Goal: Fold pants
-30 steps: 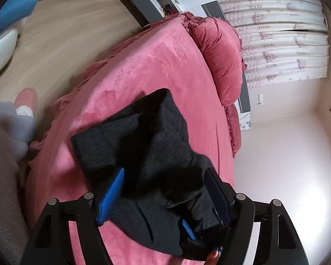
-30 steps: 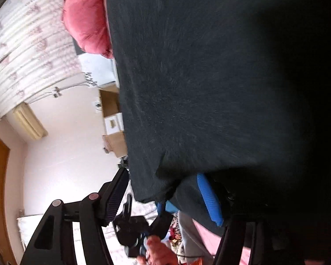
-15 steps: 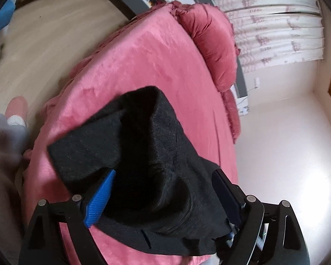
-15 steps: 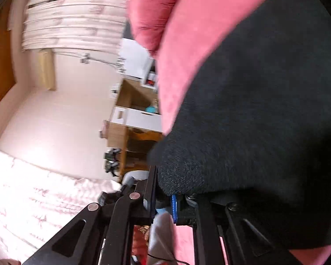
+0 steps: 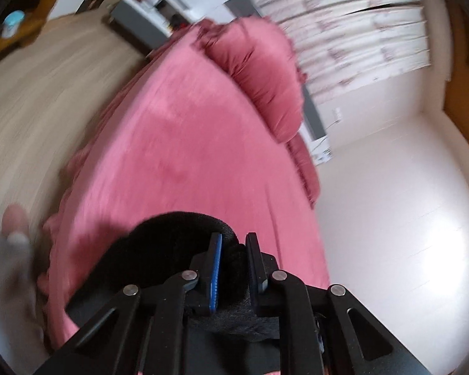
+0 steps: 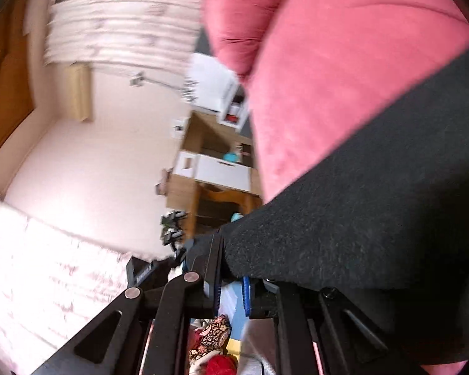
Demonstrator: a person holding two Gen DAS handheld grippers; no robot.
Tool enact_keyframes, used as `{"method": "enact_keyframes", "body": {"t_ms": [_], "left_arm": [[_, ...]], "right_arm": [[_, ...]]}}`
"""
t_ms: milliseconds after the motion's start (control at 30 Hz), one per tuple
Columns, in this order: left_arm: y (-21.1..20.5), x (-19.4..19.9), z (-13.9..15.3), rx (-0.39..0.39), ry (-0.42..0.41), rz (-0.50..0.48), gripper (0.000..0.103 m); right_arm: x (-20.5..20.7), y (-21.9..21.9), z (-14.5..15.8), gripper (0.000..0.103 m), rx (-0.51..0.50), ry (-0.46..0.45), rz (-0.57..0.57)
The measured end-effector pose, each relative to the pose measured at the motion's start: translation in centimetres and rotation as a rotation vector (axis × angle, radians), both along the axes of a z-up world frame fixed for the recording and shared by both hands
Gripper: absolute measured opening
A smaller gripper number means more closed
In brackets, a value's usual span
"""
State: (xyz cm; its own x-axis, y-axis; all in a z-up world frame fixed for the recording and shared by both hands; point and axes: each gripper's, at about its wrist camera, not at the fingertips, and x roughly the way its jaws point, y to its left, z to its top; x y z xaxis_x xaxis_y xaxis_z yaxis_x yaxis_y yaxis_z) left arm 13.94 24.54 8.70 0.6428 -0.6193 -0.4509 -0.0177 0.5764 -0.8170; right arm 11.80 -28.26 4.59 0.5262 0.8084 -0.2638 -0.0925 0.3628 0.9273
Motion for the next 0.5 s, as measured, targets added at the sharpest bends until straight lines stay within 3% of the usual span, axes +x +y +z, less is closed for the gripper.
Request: {"method": "enact_keyframes", "body": {"t_ms": [100, 233, 267, 333, 400, 500], "left_arm": [[0.9, -0.2, -1.8, 0.077, 0.029, -0.011, 0.015], [1.4, -2.4, -9.2, 0.257, 0.222, 0.008, 0.015], [1.7, -3.6, -11.1, 0.260, 0.241, 0.020, 0.015], [2.4, -5.4, -12.3, 0.205, 0.215, 0.053, 0.015], [3.2, -6.8, -12.7, 0.126, 0.185, 0.105, 0.017], [3.6, -7.9, -12.6, 0.041, 0.190, 0.204, 0.028]], "right_arm": [[-1.2, 2.1, -1.1, 0.010, -0.041, 0.020, 0.071], [-3.0, 5.6, -9.8, 0.010, -0.117, 0.256, 0.146], [-3.7, 6.0, -12.6, 0.010, -0.135, 0.336, 0.160], [-4.6, 5.5, -14.9, 0.009, -0.076, 0.374, 0.149], [-4.6, 5.5, -14.5, 0.009, -0.069, 0.357, 0.150], [-4.2, 6.2, -12.7, 0.013, -0.189, 0.275, 0.175]]}}
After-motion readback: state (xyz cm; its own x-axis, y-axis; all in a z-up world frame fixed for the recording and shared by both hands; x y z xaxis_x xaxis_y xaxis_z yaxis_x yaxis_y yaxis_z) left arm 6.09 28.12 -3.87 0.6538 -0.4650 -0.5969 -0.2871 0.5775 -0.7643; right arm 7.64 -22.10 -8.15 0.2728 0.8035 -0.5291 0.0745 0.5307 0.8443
